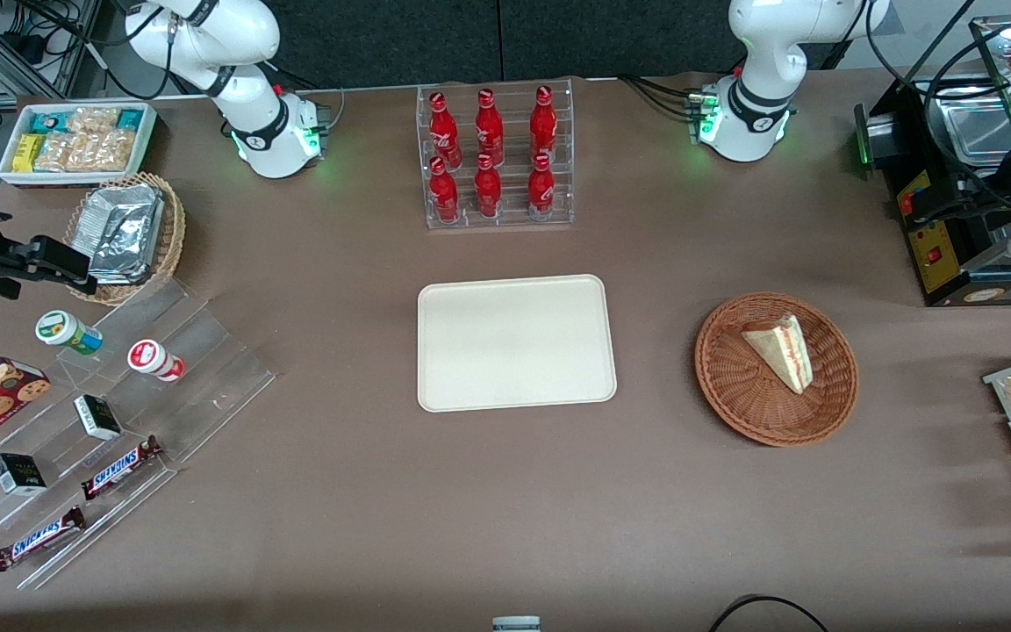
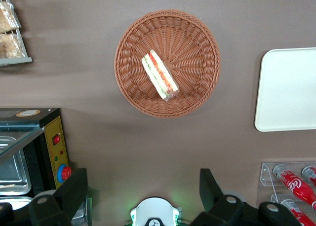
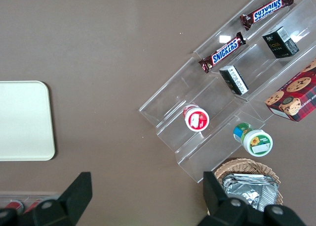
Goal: Place sandwich from basket to tray
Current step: 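Move the left gripper over the sandwich in the wicker basket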
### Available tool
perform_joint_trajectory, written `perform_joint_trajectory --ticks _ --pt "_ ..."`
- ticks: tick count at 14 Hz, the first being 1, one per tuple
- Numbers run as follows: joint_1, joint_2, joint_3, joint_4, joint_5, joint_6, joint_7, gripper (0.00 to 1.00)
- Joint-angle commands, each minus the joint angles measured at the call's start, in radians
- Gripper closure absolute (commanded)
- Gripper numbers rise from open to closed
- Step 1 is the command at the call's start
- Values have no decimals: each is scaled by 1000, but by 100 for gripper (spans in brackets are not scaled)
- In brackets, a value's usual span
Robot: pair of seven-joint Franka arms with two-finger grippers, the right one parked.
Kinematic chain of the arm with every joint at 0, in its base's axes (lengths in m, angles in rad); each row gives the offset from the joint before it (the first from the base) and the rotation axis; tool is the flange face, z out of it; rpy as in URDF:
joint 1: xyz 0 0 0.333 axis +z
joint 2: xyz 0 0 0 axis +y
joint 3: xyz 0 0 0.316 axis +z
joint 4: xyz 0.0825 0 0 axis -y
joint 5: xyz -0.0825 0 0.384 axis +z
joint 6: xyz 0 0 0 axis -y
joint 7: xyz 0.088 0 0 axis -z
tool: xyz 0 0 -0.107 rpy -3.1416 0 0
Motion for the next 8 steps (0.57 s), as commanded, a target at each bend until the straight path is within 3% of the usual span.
perform_joint_trajectory --ticks 1,8 --pt "-4 -5 -3 0 1 28 8 0" --pt "-11 -3 0 -203 -7 170 -29 0"
